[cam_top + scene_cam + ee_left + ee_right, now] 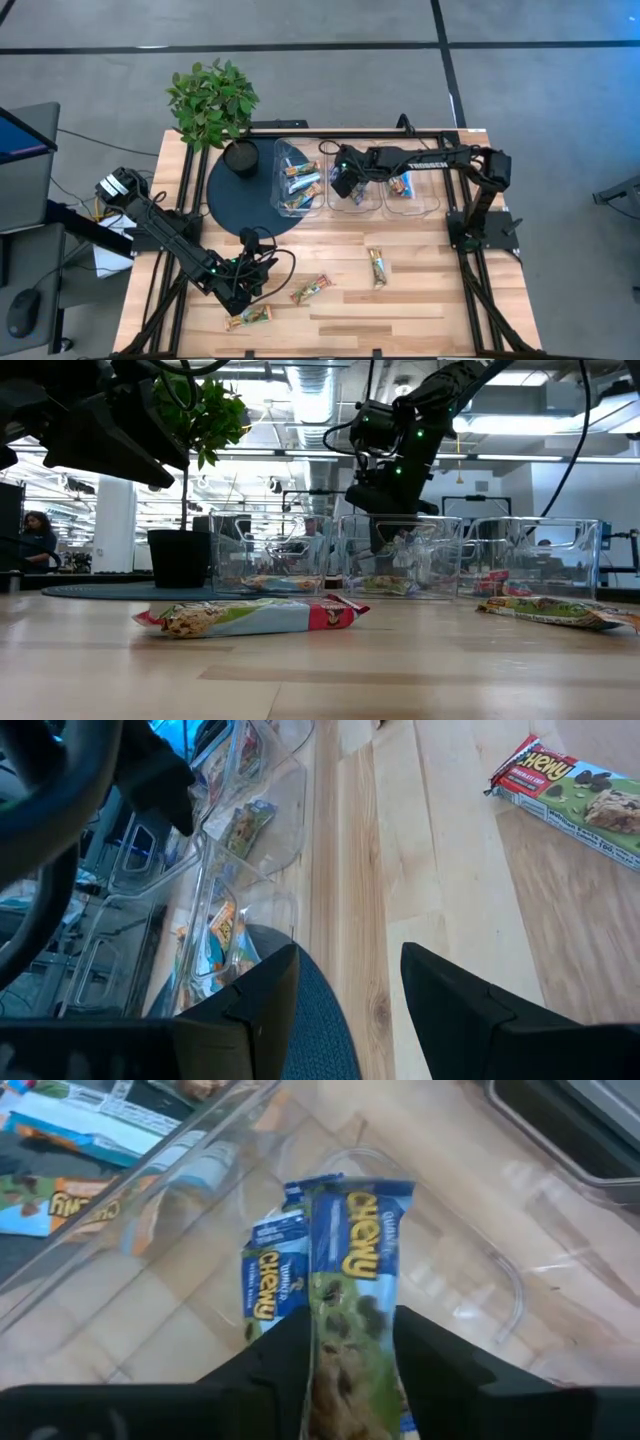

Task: Pick and place Granola Bars by type
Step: Put the blue granola bar into the middle transparent bin, then put the yellow granola bar into the left transparent bin

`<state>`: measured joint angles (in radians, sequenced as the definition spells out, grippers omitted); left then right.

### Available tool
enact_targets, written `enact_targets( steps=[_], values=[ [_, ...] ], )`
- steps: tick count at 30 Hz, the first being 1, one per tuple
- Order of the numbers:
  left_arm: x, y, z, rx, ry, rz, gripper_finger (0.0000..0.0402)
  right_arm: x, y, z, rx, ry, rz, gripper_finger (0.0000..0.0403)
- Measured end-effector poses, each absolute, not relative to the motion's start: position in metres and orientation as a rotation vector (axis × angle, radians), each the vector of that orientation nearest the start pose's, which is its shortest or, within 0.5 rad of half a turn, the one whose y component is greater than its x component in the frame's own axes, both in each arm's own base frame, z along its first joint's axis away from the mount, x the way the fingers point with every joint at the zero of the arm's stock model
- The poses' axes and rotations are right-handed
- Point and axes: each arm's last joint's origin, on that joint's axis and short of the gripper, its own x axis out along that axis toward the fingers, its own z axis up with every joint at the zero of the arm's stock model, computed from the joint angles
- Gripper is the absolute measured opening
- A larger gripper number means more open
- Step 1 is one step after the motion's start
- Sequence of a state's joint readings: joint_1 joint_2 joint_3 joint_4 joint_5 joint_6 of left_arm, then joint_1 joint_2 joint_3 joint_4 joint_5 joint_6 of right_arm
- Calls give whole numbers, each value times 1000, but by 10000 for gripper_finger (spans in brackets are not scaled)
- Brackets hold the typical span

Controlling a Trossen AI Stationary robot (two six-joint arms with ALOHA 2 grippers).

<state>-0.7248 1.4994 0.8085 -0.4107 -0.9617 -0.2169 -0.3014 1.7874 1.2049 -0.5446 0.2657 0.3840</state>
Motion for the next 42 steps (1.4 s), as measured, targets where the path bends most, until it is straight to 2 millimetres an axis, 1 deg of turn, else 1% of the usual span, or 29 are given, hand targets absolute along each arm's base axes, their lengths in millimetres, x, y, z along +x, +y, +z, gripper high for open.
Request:
enact_targets(
  steps=[7, 11, 16, 18, 22, 25, 28, 32, 34, 37, 40, 42],
  values=[
    [215, -159, 182, 616, 699, 285, 174, 337, -112, 190, 346, 1029, -723, 200],
    [215, -159, 182, 616, 699, 284, 174, 338, -110, 191, 312, 1024, -753, 225],
    [215, -159, 182, 616, 699, 284, 174, 339, -101, 195, 251, 1025, -729, 224],
    [215, -159, 182, 616, 699, 284, 174, 338, -96, 203, 241, 1009, -717, 219],
    [215, -159, 182, 613, 698, 286, 174, 332, -82, 227, 215, 945, -698, 208],
    [215, -159, 182, 610, 697, 287, 174, 324, -64, 250, 182, 892, -646, 200],
    [215, -159, 182, 608, 698, 286, 174, 316, -40, 270, 127, 853, -562, 192],
    [215, -159, 182, 605, 697, 283, 174, 307, 0, 287, 37, 817, -419, 183],
    [215, -159, 182, 604, 696, 283, 174, 306, 21, 288, -19, 817, -341, 180],
    [215, -159, 182, 603, 696, 283, 174, 304, 52, 285, -116, 831, -222, 176],
    [215, -159, 182, 604, 696, 283, 174, 305, 83, 275, -202, 845, -120, 172],
    [215, -159, 182, 604, 696, 283, 174, 305, 101, 267, -244, 854, -95, 169]
  ],
)
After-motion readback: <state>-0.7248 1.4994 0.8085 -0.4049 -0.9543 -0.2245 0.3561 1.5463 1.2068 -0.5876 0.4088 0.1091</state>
